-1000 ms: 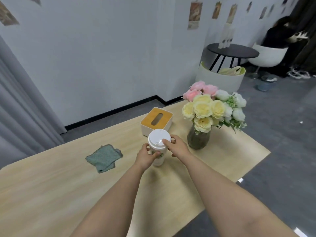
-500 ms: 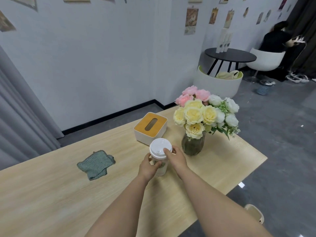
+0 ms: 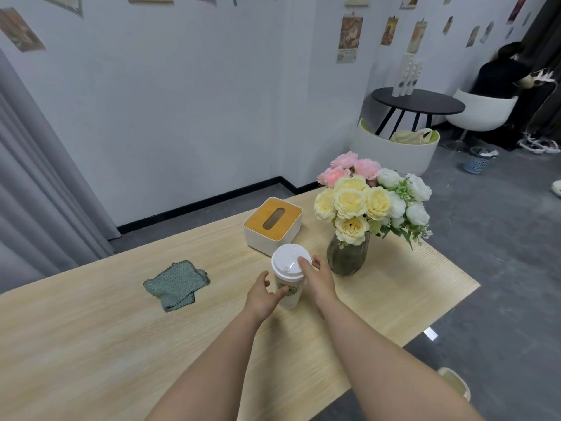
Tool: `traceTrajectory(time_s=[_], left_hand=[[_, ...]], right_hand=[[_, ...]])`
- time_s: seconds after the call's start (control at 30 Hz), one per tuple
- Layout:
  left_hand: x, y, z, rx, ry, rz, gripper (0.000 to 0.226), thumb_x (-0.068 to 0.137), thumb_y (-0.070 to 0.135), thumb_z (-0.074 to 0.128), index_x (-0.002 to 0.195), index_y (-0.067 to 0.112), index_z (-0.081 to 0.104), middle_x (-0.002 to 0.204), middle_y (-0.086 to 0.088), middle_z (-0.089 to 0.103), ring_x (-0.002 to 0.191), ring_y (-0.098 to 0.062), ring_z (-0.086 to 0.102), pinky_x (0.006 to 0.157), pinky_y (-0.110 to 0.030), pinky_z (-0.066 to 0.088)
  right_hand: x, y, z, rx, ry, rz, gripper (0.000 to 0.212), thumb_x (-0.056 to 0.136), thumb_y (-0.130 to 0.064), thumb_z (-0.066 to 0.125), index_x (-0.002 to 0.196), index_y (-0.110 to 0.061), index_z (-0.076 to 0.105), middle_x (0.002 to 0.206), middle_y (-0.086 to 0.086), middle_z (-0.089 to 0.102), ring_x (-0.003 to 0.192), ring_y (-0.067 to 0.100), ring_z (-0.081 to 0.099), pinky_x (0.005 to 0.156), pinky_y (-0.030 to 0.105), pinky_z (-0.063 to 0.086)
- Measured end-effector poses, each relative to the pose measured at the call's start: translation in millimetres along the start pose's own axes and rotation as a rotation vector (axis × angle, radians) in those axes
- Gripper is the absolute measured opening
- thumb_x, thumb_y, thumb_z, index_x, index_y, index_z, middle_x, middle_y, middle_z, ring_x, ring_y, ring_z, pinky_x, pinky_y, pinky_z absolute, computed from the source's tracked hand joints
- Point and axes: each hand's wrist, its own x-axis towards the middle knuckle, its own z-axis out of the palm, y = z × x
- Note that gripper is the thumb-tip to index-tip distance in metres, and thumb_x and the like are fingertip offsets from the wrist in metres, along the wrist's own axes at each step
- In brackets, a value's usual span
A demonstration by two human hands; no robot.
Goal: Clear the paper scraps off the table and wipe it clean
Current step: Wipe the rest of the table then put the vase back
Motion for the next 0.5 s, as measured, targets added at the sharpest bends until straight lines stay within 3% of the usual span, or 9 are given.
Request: traceTrajectory(time_s=[0.1,0.27,0.4,0.5], left_hand=[[-4,-5,-10,0.0,0.022,0.007,0.076,0.087,0.033,0.064,0.147,0.015,0.022,0.143,-0.009,0.04,0.121,-0.024,0.049,0.098,-0.031,0.038],[-6,-18,-33,-0.019,0.092,0.0,0.071,0.088,0.03,0.063,0.146,0.014,0.025,0.142,-0.01,0.042,0.117,-0.025,0.052,0.095,-0.03,0.039],[-10,-31,-56,-0.042,0.139,-0.008,0.068,0.088,0.028,0.063,0.145,0.014,0.027,0.141,-0.01,0.043,0.118,-0.025,0.053,0.095,-0.03,0.039],[-18,-46,-79,-0.047,0.178,-0.016,0.066,0.089,0.026,0.062,0.144,0.014,0.029,0.14,-0.01,0.044,0.12,-0.025,0.051,0.096,-0.032,0.04]], right_hand=[[-2,-9,4,-0.074,0.043,-0.082,0.056,0.09,-0.034,0.057,0.14,-0.017,0.038,0.143,0.002,0.04,0.128,0.021,0.04,0.092,0.028,0.034],[-20,-22,32,-0.363,0.08,-0.43,0.05,0.088,-0.028,0.058,0.135,-0.019,0.042,0.138,-0.001,0.043,0.128,0.017,0.035,0.105,0.033,0.035],[-34,-26,72,-0.47,-0.036,-0.659,0.044,0.087,-0.023,0.059,0.129,-0.016,0.05,0.128,-0.002,0.052,0.123,0.016,0.038,0.107,0.035,0.031],[-41,-20,102,-0.538,-0.169,-0.699,0.041,0.089,-0.023,0.056,0.129,-0.018,0.05,0.13,-0.003,0.051,0.125,0.015,0.037,0.107,0.032,0.03]])
